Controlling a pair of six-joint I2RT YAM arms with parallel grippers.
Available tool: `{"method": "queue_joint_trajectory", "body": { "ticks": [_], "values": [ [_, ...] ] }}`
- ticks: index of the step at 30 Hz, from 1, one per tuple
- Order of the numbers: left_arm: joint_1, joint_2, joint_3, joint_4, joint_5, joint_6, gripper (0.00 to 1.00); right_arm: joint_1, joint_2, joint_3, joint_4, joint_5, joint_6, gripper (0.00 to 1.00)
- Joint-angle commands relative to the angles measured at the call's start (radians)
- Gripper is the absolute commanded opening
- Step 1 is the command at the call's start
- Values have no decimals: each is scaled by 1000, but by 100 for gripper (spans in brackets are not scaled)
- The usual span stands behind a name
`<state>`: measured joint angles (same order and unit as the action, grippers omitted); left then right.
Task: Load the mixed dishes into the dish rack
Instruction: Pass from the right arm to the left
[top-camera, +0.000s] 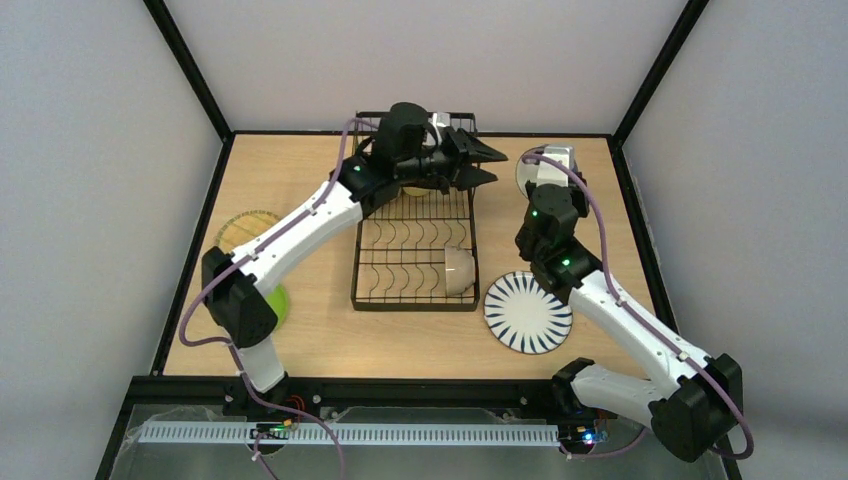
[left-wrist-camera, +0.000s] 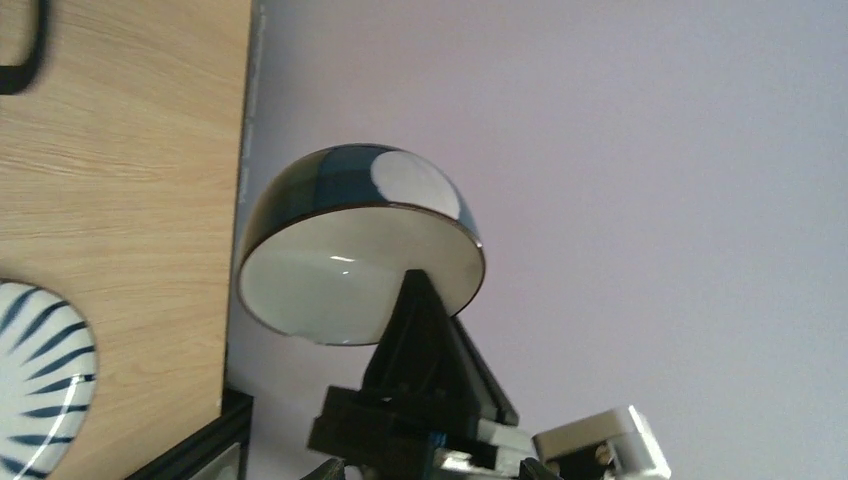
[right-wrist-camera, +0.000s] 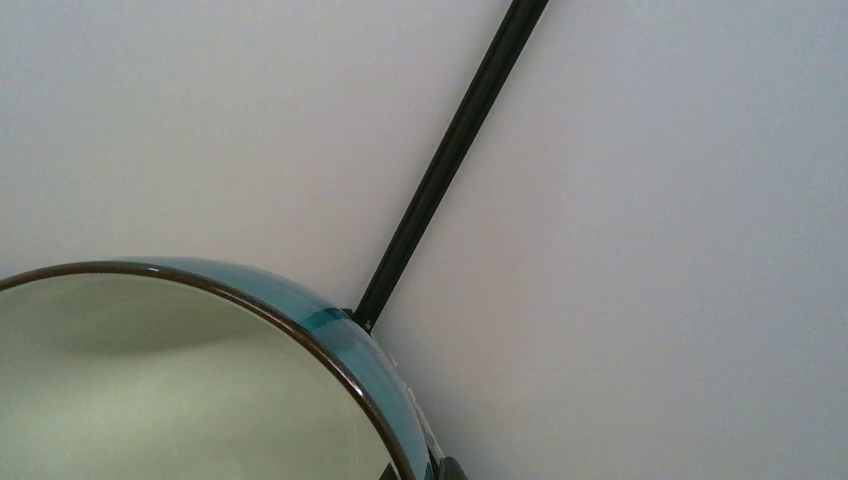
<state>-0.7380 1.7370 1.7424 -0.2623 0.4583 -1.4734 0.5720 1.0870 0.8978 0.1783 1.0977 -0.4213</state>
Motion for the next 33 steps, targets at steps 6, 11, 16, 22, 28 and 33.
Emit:
{"method": "queue_joint_trajectory", "body": {
  "ticks": [6, 11, 16, 22, 28, 33],
  "values": [
    [-66, 149, 187, -23, -23, -110, 98, 26, -48, -28, 235, 3, -133, 0],
    [-75, 215, 275, -40, -36, -124, 97, 38, -58, -30, 249, -18, -152, 0],
    [-75, 260, 339, -47, -55, -135, 97, 56, -58, -33, 263, -19, -176, 0],
    [-72, 269, 353, -28, -77, -140, 97, 59, -75, -51, 258, -20, -181, 0],
    [-69, 276, 385, -34, -86, -133, 97, 60, -85, -65, 241, -24, -169, 0],
    [-69, 302, 414, -41, -81, -133, 97, 81, -84, -62, 244, -33, -185, 0]
  ]
}}
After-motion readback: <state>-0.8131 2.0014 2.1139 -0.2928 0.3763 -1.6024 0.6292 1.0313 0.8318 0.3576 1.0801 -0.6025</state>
